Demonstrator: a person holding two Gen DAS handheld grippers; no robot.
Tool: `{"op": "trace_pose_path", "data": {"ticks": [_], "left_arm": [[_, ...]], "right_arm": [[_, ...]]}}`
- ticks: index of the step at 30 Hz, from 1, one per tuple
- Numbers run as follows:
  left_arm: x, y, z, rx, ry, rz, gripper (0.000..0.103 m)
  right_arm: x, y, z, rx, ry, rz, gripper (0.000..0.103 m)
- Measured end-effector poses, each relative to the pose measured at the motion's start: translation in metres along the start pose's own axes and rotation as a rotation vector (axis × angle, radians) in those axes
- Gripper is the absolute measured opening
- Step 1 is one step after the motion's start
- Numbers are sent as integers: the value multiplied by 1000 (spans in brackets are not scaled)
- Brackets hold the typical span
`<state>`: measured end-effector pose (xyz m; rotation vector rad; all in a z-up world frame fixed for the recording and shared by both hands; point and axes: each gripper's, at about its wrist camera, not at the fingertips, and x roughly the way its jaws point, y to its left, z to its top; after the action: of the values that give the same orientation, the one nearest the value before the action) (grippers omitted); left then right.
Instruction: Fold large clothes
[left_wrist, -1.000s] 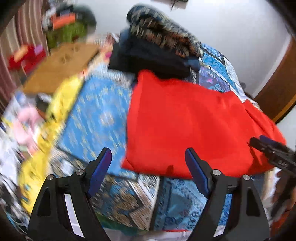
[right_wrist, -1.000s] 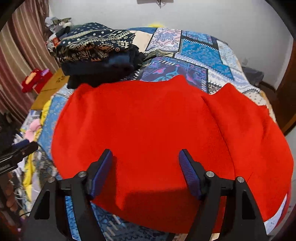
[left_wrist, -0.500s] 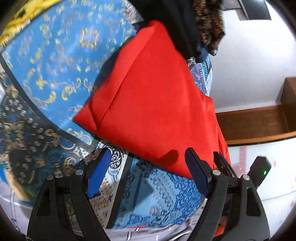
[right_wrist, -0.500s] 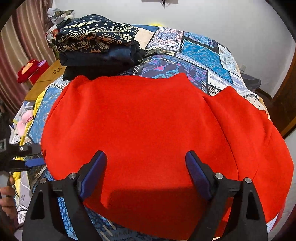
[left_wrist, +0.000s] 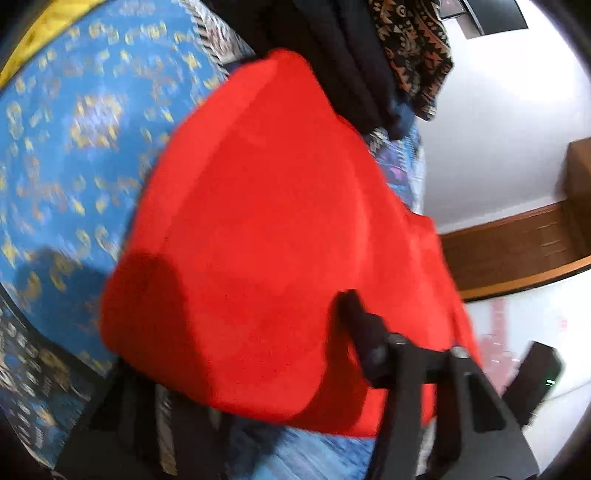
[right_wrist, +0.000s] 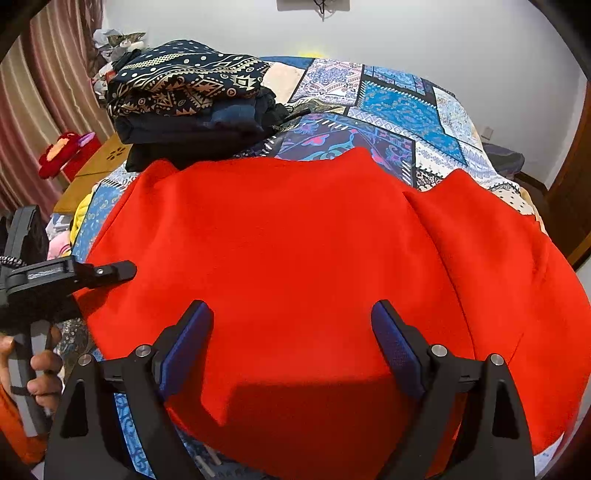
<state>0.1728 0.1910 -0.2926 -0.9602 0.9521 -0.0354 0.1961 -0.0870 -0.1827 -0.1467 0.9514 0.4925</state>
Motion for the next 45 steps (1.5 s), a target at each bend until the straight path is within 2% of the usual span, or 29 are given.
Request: {"op": "trace_pose_path", "data": {"ticks": [1, 3, 6, 8, 11, 15, 18, 21, 25, 26, 28, 31, 33, 36, 39, 41, 43, 45], "left_arm": [[0, -1, 1, -2, -11, 16, 38], [1, -7, 4, 26, -17, 58, 19], [-10, -31, 9, 127, -68, 141, 8], [-22, -54, 10, 221, -142, 192, 6], [-49, -85, 8, 320, -247, 202, 3], [-87, -114, 7, 360, -341, 145, 3], [-123, -128, 6, 367, -433, 109, 2], [-146, -143, 4, 387, -510, 106, 2], [-171, -161, -3, 429, -587, 119, 2], [-175, -166, -4, 448, -593, 124, 2], [-174, -175, -4, 471, -590, 123, 2], [-163, -190, -5, 506, -570, 141, 2], [-153, -200, -7, 534, -554, 146, 2], [-136, -219, -8, 570, -528, 142, 2], [-116, -243, -13, 621, -497, 116, 2], [-95, -261, -22, 663, -456, 94, 2], [-69, -274, -33, 688, -387, 55, 2], [-28, -280, -45, 701, -257, 26, 2]], "right_arm": [[0, 0, 0, -3, 2, -2, 88], [-2, -2, 0, -2, 1, 2, 88], [-7, -8, 4, -11, 9, -5, 87], [-10, -14, 5, -9, 7, -45, 87], [-20, -31, 9, 47, -14, -50, 87], [-31, -45, 19, 108, -29, -33, 87], [-36, -39, 25, 85, -39, -31, 87], [-35, -22, 25, 59, -50, 13, 87], [-13, 14, 18, -15, 21, 121, 87], [-6, 24, 14, -26, 40, 173, 87], [9, 42, 7, -37, 88, 264, 87], [13, 51, 6, -75, 97, 269, 87], [8, 42, 7, -68, 94, 288, 87], [-6, 12, 11, 9, 57, 290, 87], [-23, -25, 11, 84, 9, 242, 87], [-34, -55, 9, 129, -28, 168, 87], [-42, -82, 5, 147, -50, 71, 87], [-43, -107, -1, 174, -35, -26, 87]]}}
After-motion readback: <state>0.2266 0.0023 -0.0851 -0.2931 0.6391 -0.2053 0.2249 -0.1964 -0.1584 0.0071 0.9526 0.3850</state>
